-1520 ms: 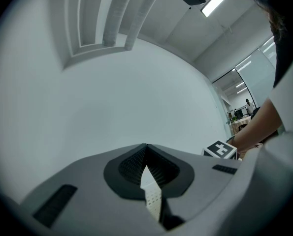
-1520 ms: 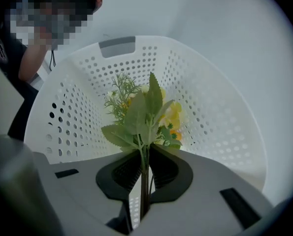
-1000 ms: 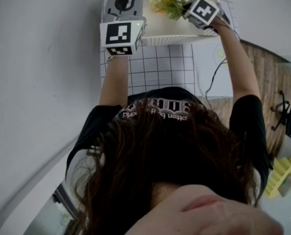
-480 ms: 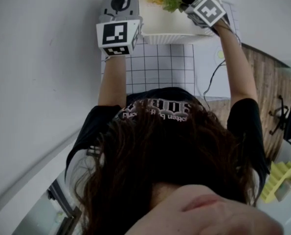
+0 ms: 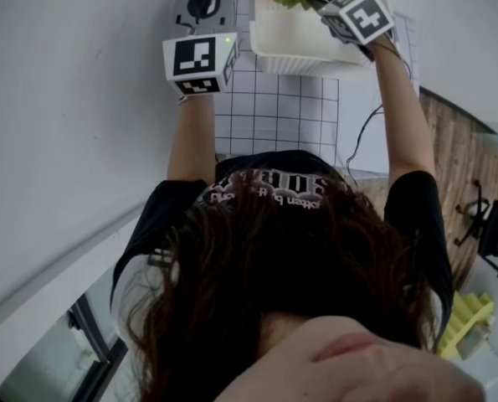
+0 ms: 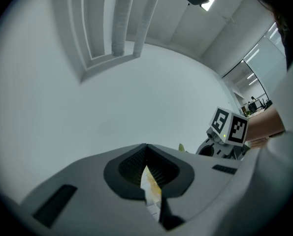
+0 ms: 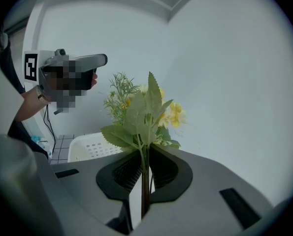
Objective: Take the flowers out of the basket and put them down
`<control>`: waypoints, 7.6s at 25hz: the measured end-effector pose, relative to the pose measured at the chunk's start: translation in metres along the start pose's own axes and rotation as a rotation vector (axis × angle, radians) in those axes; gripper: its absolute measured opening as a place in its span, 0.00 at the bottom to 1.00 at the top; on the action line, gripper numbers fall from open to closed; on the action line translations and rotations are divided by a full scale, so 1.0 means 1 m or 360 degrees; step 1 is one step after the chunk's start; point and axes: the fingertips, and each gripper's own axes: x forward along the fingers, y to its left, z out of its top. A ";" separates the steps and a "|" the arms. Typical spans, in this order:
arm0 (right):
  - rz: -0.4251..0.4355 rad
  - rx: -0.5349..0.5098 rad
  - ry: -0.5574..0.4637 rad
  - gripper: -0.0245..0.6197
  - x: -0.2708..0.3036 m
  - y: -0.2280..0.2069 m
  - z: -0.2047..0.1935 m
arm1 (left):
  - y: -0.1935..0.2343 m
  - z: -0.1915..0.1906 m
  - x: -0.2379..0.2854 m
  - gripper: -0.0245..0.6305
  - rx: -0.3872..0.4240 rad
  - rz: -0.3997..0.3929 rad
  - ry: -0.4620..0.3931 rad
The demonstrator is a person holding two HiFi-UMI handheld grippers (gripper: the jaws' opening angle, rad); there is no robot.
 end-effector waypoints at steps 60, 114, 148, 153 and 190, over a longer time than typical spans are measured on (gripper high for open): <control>0.0284 0.0060 -0.0698 0.11 0.069 0.122 0.181 | 0.142 -0.010 -0.127 0.04 0.0023 0.0638 0.0125; 0.0388 0.0138 -0.0493 0.12 0.116 0.206 0.137 | 0.161 -0.028 -0.175 0.04 -0.0064 0.0674 0.0164; 0.0380 0.0228 -0.0103 0.12 0.170 0.278 -0.023 | 0.155 -0.050 -0.196 0.04 -0.0137 0.0611 0.0198; 0.0373 0.0268 -0.0050 0.12 0.176 0.279 -0.041 | 0.152 -0.051 -0.194 0.04 -0.0154 0.0601 0.0194; 0.0543 0.0294 0.0072 0.31 0.173 0.297 -0.081 | 0.131 -0.048 -0.172 0.04 -0.0102 0.0526 0.0199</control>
